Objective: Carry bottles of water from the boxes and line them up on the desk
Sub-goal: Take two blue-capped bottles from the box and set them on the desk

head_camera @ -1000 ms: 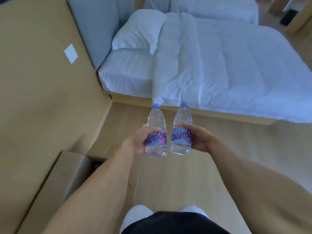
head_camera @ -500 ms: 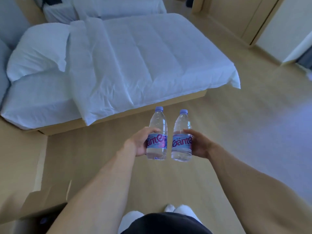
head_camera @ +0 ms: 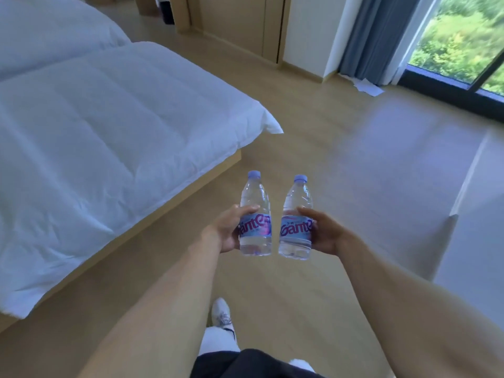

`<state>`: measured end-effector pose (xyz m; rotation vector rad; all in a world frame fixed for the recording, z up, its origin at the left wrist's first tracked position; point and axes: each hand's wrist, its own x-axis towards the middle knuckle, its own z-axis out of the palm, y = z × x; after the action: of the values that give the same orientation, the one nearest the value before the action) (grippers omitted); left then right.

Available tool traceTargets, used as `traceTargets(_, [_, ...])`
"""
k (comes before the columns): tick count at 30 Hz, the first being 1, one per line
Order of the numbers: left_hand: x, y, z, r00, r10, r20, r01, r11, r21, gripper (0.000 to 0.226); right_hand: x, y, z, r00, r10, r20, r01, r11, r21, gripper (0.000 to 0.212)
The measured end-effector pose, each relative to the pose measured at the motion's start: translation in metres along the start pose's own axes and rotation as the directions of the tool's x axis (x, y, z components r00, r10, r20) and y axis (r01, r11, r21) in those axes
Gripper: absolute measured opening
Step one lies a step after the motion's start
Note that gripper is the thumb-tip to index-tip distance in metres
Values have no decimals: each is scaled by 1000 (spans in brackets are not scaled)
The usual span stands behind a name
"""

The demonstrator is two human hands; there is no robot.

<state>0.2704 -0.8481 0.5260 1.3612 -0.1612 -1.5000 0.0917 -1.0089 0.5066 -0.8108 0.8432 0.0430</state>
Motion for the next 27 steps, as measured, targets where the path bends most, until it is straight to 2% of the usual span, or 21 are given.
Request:
traceTargets(5, [58,37,29,992,-80,102,80,997,5,46,15,-35,-35,994,-57,-89,66,993,102,53])
traceTargets(10, [126,87,38,982,-101,159,94,994,49,55,50,-85,-60,986,-102,-133,119,985,122,41])
traceTargets(14, [183,145,34,986,-103,134,86,988,126,59,85,-136,-69,980,-116,-163,144,975,171,34])
traceTargets(20, [251,231,38,983,-119,143,87,973,214,57,128,-210,-82,961,-168,-222,213,956,199,45])
traceTargets(27, [320,292,58,989,-78,124,43,963,266,51,171,-280,-120,942,-208,-264,268,940,213,41])
